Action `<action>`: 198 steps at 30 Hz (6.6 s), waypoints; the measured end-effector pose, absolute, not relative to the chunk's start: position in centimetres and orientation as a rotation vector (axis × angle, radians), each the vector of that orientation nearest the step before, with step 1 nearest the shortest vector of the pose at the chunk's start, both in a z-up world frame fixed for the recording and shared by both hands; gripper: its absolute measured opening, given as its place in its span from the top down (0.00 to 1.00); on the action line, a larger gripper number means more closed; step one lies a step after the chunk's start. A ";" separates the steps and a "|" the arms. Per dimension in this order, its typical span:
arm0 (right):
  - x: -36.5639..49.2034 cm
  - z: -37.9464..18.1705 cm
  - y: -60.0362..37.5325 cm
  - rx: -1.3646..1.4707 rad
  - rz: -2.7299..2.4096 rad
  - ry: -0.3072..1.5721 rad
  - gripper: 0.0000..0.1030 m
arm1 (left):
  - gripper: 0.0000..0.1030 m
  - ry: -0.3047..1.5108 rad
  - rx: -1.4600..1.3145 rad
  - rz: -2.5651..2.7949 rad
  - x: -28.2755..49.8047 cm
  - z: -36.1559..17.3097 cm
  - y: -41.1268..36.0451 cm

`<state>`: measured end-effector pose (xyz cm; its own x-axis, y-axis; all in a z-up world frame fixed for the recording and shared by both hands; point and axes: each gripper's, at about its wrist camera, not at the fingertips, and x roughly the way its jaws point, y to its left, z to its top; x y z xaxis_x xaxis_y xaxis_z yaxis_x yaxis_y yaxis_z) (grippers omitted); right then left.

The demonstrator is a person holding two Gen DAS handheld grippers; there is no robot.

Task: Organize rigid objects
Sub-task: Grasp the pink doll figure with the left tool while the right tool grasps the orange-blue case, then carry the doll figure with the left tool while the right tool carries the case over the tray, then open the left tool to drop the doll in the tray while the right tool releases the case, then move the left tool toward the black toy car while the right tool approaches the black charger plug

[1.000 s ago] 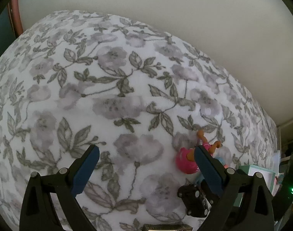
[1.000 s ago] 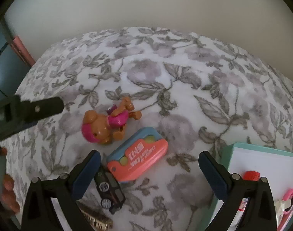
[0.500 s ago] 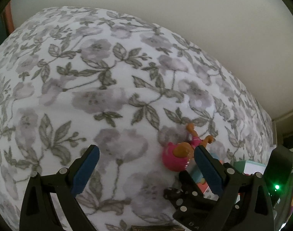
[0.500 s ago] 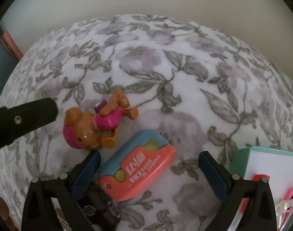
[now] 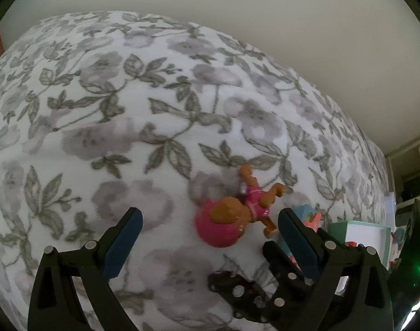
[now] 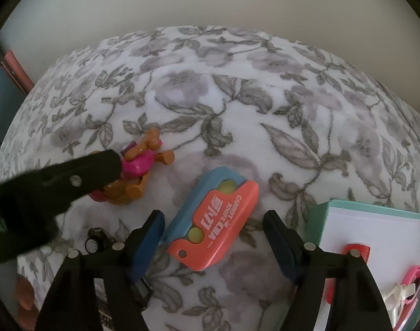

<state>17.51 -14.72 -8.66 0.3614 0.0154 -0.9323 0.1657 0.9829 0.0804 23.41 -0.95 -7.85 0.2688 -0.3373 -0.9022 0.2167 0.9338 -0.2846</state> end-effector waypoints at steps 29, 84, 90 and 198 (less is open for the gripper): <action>17.0 -8.5 -15.3 0.157 -0.114 1.193 0.49 | 0.35 1.227 -0.051 -0.407 23.2 -8.3 -3.3; -8.1 4.6 -25.0 0.480 -0.330 0.885 0.78 | 0.36 1.063 0.205 -0.567 3.5 2.6 -9.7; -10.3 3.4 -26.6 0.492 -0.413 0.913 0.78 | 0.36 1.072 0.287 -0.605 0.8 1.5 -11.9; -8.9 -2.1 -27.9 0.478 -0.442 1.052 0.00 | 0.03 1.066 0.219 -0.309 4.8 -0.3 -6.6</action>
